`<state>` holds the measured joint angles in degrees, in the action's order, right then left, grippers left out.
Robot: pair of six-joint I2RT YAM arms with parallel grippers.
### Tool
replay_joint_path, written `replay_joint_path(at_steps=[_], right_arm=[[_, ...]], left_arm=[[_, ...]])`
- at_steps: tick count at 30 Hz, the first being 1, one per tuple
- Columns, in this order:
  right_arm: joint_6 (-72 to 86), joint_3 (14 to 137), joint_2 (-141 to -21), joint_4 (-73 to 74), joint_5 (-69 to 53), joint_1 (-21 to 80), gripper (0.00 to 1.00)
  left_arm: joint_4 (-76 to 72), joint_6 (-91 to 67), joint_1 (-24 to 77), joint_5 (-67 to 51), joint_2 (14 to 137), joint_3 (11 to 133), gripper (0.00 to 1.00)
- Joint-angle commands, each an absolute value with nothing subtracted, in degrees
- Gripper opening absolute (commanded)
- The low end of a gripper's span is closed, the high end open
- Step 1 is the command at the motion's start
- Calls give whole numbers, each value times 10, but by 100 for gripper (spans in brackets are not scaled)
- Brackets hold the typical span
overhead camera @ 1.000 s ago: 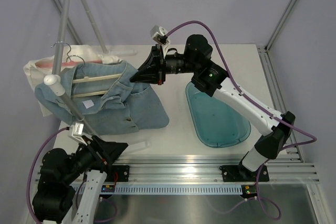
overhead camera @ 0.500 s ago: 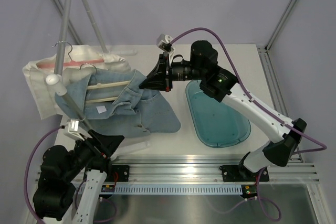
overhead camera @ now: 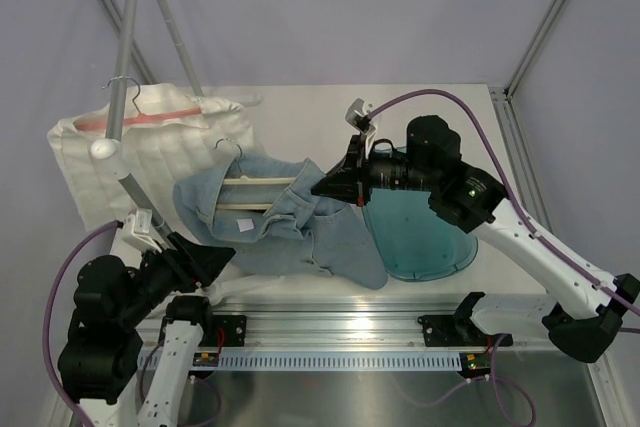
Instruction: Remove the skirt from the hanger
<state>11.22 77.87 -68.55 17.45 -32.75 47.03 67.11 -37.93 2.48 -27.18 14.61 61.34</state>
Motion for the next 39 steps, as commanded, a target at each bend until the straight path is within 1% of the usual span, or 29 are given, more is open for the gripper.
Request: replay_joint_path(at_steps=[1, 6, 8, 12, 17, 21, 29, 35, 39], right_arm=[[133, 777, -648, 158, -283, 467, 0], [141, 742, -615, 171, -251, 467, 0], [145, 730, -600, 164, -249, 467, 0], [156, 704, -561, 146, -247, 467, 0], [164, 721, -527, 170, -251, 467, 0], [161, 750, -507, 227, -236, 467, 0], [120, 852, -487, 372, -191, 467, 0], [113, 869, -478, 415, -178, 468, 0], [113, 872, -473, 427, -178, 468, 0]], left_arm=[[643, -362, 18, -312, 185, 649, 68], [630, -378, 1, -354, 221, 678, 66], [646, -362, 1, -331, 240, 711, 67], [687, -340, 1, -249, 258, 748, 68], [698, -353, 1, -176, 244, 714, 67], [695, -359, 1, -98, 220, 674, 67], [670, -367, 1, -32, 217, 641, 67], [673, -348, 1, 39, 220, 640, 68], [664, -346, 1, 48, 218, 621, 69]])
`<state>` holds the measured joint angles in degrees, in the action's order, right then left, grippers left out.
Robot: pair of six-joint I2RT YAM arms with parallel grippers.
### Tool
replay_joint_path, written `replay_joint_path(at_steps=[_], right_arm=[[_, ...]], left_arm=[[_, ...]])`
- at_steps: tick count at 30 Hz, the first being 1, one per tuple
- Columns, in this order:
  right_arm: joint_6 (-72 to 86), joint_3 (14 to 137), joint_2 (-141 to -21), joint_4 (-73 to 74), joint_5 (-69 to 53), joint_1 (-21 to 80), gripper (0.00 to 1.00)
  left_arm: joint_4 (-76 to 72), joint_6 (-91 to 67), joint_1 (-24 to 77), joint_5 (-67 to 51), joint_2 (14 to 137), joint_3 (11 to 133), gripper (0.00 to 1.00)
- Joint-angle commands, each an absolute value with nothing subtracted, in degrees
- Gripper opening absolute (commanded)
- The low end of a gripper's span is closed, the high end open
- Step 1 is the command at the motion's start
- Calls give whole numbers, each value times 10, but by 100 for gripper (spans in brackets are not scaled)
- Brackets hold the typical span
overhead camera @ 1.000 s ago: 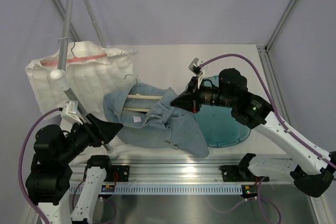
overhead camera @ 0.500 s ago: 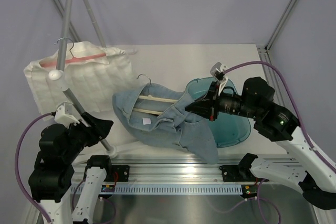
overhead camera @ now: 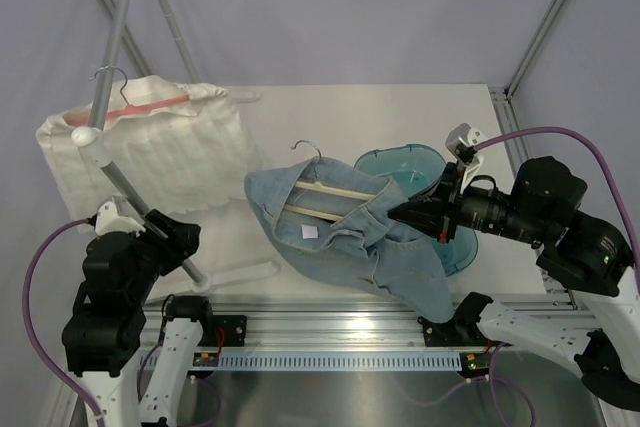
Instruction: Remove the skirt from the hanger
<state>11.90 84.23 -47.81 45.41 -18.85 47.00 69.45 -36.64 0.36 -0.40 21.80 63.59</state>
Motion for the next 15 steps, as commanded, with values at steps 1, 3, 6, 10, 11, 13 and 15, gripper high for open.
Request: replay_joint_path(at_steps=[1, 3, 6, 10, 11, 13, 15], right_arm=[[113, 873, -471, 429, -176, 467, 0], [112, 875, -468, 434, -172, 467, 0], [111, 875, -461, 440, -166, 467, 0], [112, 875, -455, 444, -162, 467, 0], [113, 872, -454, 442, -163, 467, 0], [115, 869, -453, 443, -162, 468, 0], [116, 872, -453, 448, -162, 468, 0]], left_arm=[[661, -346, 1, 51, 220, 617, 69], [654, -344, 1, 56, 225, 611, 70], [643, -338, 1, 59, 236, 613, 71], [631, -330, 1, 57, 257, 628, 74], [632, -330, 1, 65, 263, 635, 75], [629, -325, 1, 67, 279, 649, 77], [629, -327, 1, 63, 286, 652, 78]])
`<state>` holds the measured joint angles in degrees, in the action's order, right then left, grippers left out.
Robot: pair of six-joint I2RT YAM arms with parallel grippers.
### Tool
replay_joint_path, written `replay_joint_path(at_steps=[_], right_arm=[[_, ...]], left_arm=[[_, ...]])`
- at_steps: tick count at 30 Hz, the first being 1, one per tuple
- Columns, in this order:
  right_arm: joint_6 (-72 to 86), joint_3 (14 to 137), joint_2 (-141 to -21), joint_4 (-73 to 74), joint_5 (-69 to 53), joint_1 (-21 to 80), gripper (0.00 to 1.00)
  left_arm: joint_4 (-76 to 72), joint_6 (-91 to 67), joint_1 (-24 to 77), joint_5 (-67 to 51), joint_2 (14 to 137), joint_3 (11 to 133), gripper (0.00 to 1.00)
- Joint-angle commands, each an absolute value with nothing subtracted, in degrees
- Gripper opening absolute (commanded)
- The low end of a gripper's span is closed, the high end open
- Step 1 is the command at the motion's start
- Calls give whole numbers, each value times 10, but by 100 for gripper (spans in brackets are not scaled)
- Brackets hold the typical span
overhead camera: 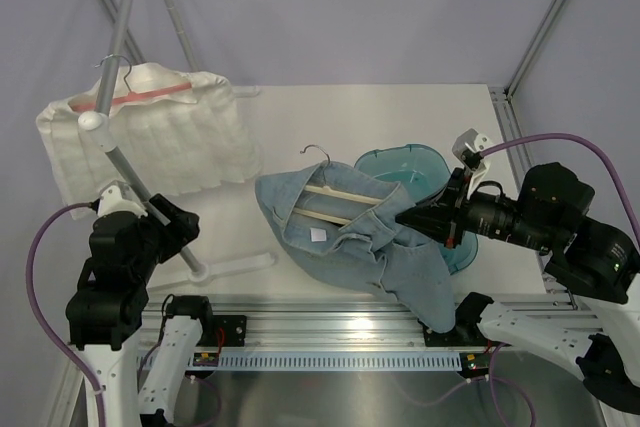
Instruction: Remove the skirt from the hanger
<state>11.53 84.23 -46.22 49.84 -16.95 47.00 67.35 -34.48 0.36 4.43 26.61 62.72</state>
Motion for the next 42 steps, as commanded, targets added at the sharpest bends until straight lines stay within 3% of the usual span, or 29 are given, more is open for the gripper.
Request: replay_joint_path(at_steps=[1, 10, 20, 27, 42], right_arm=[[115, 876, -454, 456, -162, 467, 0], [120, 860, -439, 497, -152, 467, 0], [117, 871, -439, 520, -154, 467, 0], [119, 863, -433, 519, -151, 468, 0], [133, 849, -475, 488, -178, 467, 0]], left_arm=[[627, -327, 1, 45, 289, 650, 78], [620, -337, 1, -84, 279, 658, 78], [675, -424, 1, -47, 186, 673, 80], [613, -462, 1, -197, 144, 624, 74], [520, -478, -149, -350, 272, 769, 68]])
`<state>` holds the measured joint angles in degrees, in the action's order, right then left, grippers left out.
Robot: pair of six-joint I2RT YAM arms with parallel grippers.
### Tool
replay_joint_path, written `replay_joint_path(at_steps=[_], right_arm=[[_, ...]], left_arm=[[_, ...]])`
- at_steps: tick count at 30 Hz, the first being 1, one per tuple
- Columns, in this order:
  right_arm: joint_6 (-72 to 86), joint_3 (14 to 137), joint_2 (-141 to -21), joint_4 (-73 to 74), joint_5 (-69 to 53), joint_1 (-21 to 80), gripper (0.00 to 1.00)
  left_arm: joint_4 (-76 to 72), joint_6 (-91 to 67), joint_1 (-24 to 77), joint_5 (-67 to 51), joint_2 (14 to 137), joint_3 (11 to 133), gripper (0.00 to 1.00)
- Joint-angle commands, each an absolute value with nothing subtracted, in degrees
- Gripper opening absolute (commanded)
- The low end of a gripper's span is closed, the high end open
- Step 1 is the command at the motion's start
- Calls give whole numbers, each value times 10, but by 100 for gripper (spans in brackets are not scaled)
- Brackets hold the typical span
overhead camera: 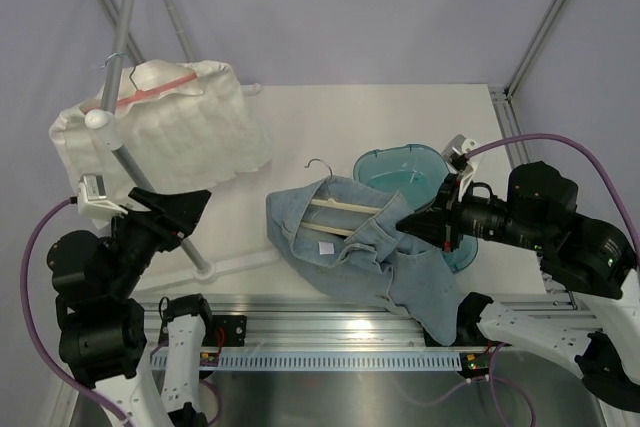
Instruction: Remove the skirt from the hanger
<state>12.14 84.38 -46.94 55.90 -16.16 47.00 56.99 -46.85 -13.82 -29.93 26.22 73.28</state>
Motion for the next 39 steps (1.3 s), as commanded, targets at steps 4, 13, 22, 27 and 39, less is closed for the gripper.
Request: replay_joint_path(at_steps=[4, 13, 22, 27, 39], right_arm=[[134, 855, -484, 479, -182, 467, 0], [126, 861, -497, 477, -176, 467, 0], [107, 869, -515, 476, -178, 467, 0], [98, 867, -519, 471, -169, 468, 0], [99, 897, -531, 477, -168, 466, 0]], left_arm=[[519, -464, -149, -346, 314, 832, 69], [461, -518, -153, -385, 444, 952, 72], [467, -538, -153, -391, 540, 1113, 73], [407, -609, -153, -434, 552, 1154, 74], [207, -731, -153, -480, 633, 1248, 81]])
